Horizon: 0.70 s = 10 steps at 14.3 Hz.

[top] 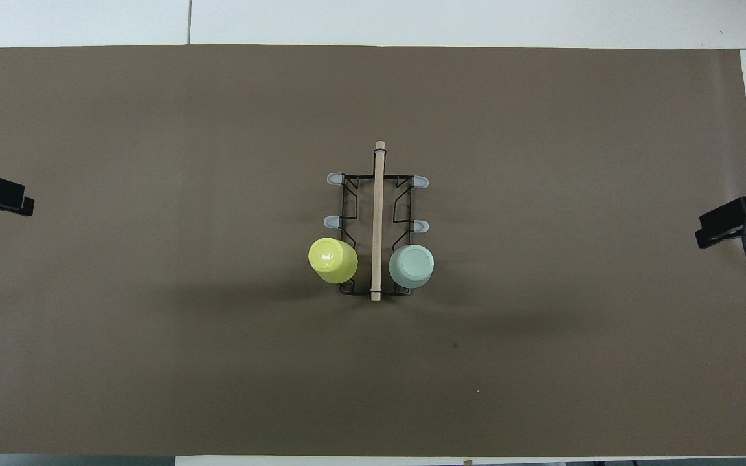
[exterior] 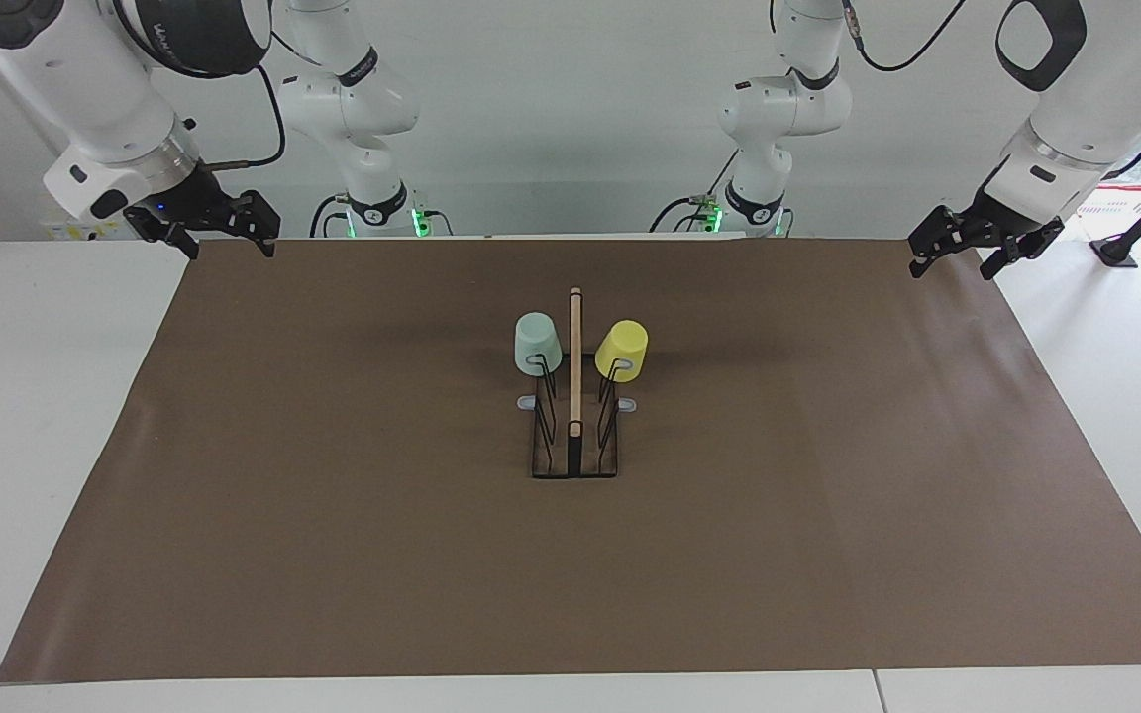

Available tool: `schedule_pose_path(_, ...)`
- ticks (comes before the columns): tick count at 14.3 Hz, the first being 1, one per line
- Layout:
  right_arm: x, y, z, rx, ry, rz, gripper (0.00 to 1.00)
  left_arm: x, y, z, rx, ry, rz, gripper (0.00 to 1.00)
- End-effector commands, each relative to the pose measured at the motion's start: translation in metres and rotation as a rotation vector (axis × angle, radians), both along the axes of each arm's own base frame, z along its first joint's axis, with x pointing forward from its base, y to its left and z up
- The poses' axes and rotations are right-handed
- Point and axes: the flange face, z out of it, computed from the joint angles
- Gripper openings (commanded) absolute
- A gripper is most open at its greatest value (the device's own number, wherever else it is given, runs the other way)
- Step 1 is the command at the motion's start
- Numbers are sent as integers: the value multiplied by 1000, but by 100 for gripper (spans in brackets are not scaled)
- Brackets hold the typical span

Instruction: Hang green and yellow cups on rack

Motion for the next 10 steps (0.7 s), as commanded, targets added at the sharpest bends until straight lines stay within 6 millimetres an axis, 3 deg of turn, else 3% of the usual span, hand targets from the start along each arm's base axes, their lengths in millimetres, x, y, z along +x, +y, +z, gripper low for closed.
schedule_pose_path(1, 6, -2, 3, -15, -24, 25, 100, -1, 1, 2, 10, -1, 11, 100)
schedule_pose_path(10, 14, 2, 17, -3, -89, 21, 100, -1, 0, 2, 10, -1, 9, 100)
